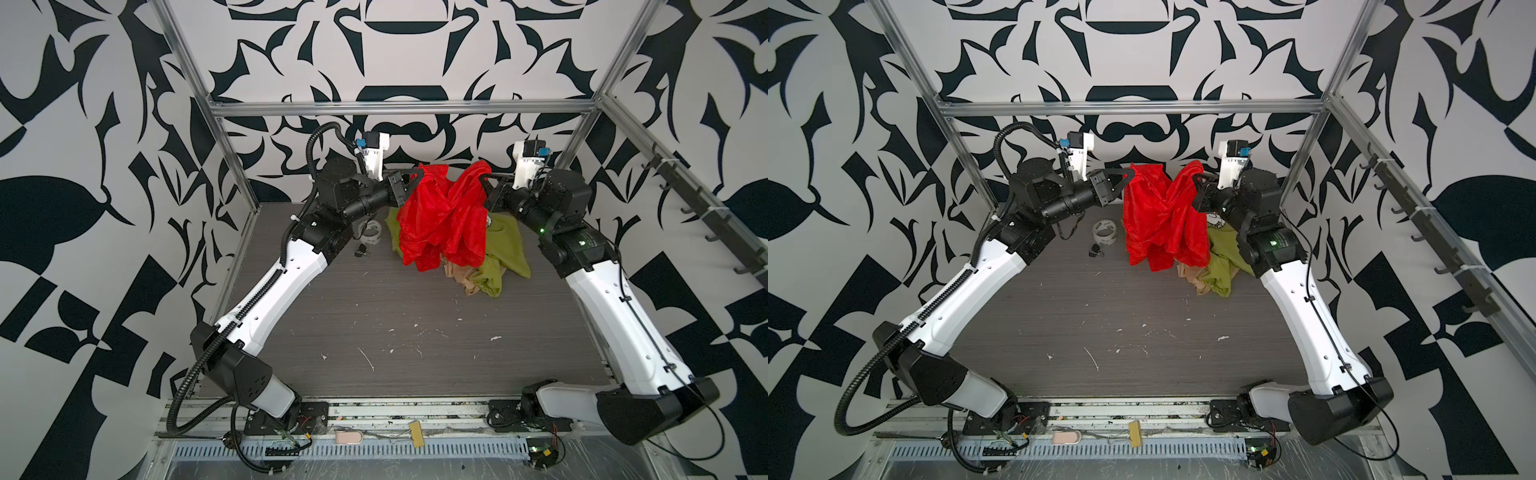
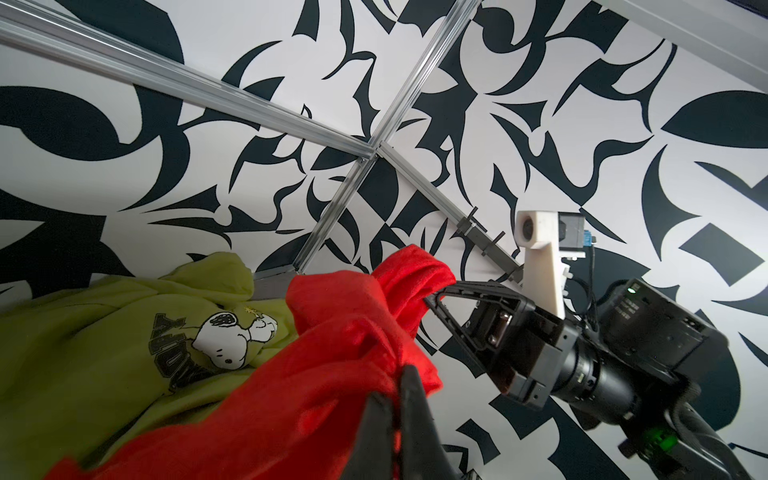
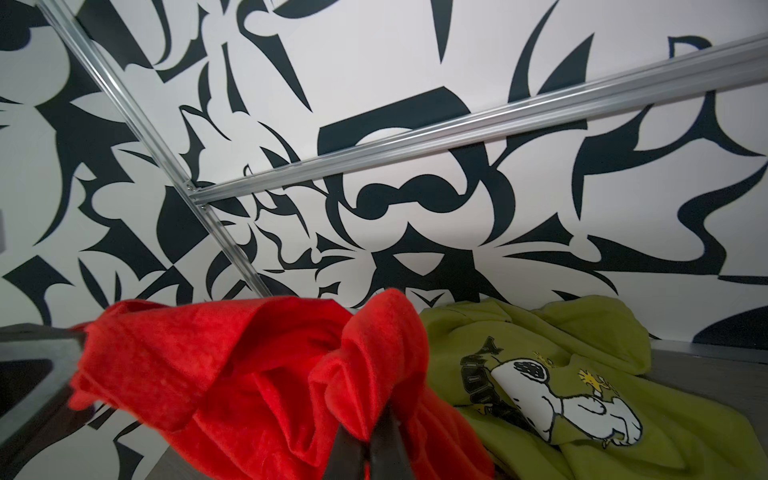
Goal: Pick out a specific cloth from the pile
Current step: 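Raise the red cloth with both grippers, spreading it apart above the pile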
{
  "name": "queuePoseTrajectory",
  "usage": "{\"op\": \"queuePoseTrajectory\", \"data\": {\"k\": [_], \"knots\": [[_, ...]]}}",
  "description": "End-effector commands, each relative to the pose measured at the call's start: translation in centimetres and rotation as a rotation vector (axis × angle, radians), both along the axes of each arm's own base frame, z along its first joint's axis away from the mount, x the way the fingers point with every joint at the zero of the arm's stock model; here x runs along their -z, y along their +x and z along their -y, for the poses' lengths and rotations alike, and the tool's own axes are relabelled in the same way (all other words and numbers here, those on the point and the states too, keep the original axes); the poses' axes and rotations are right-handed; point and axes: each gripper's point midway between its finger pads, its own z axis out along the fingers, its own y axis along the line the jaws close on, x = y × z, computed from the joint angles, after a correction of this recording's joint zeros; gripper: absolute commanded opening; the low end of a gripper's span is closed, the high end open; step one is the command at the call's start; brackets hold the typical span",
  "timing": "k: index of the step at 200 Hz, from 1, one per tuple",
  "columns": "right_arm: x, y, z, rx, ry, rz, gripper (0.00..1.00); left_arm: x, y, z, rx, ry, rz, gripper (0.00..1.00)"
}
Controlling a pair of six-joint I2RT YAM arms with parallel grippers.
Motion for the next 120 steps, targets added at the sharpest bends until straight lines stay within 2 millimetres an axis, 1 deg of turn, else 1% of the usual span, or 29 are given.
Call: {"op": "queuePoseTrajectory", "data": {"k": [1, 31, 50, 81, 120], "knots": [[-5.7, -2.6, -0.5, -0.060, 0.011, 0.160, 0.00, -2.4, -1.1, -1.1, -0.010, -0.034, 0.069, 0.02], [-7.1, -3.5, -1.0, -0.091, -0.011, 0.190, 0.00, -3.6, -1.8, -1.5, -0.003, -0.050, 0.088, 0.03], [-8.0, -4.1, -1.0, -0.101, -0.018, 0.214, 0.00, -4.7, -2.5, -1.7, 0.007, -0.065, 0.105, 0.03], [-9.3, -4.9, -1.2, -0.122, -0.024, 0.245, 0.00, -5.8, -3.2, -2.0, 0.015, -0.081, 0.119, 0.03], [-10.7, -6.4, -2.5, -0.198, -0.061, 0.291, 0.00, -7.4, -4.5, -2.2, 0.054, -0.120, 0.135, 0.03]]}}
